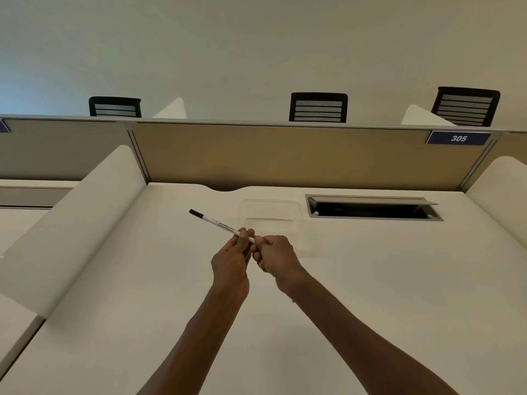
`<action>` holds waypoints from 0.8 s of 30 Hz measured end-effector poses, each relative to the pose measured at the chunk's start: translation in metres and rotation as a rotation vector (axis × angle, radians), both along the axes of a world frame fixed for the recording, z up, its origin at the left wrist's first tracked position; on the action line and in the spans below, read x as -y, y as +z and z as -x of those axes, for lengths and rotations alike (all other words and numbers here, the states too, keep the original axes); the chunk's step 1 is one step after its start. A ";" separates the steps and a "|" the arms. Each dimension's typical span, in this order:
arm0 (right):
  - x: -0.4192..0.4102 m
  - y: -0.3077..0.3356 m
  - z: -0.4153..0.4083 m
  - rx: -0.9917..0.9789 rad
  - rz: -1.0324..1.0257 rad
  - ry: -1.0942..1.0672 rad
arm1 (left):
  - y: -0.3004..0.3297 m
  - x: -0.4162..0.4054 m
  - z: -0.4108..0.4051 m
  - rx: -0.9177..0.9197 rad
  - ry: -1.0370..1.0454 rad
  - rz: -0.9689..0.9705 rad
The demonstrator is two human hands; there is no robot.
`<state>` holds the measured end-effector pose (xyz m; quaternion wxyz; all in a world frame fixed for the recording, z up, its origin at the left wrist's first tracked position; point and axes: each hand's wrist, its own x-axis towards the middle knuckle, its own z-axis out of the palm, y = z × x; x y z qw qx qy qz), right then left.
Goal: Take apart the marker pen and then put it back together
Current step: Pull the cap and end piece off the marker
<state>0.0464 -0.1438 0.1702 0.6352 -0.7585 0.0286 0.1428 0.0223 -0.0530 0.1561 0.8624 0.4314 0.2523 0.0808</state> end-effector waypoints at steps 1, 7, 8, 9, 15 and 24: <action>-0.002 -0.003 0.001 0.138 0.143 -0.015 | 0.002 0.001 0.000 -0.022 0.018 0.006; 0.002 -0.027 0.001 1.091 0.769 0.021 | 0.012 0.003 -0.003 -0.132 0.092 0.082; 0.005 -0.030 -0.001 1.171 0.833 0.041 | 0.012 0.003 -0.003 -0.138 0.093 0.090; 0.007 -0.032 -0.002 1.211 0.867 0.053 | 0.013 0.003 -0.003 -0.136 0.090 0.091; 0.005 -0.016 -0.002 0.732 0.514 0.122 | 0.013 -0.006 -0.001 -0.017 0.008 0.007; 0.017 0.016 -0.021 -0.119 -0.146 0.352 | 0.011 -0.014 0.004 0.030 -0.110 -0.141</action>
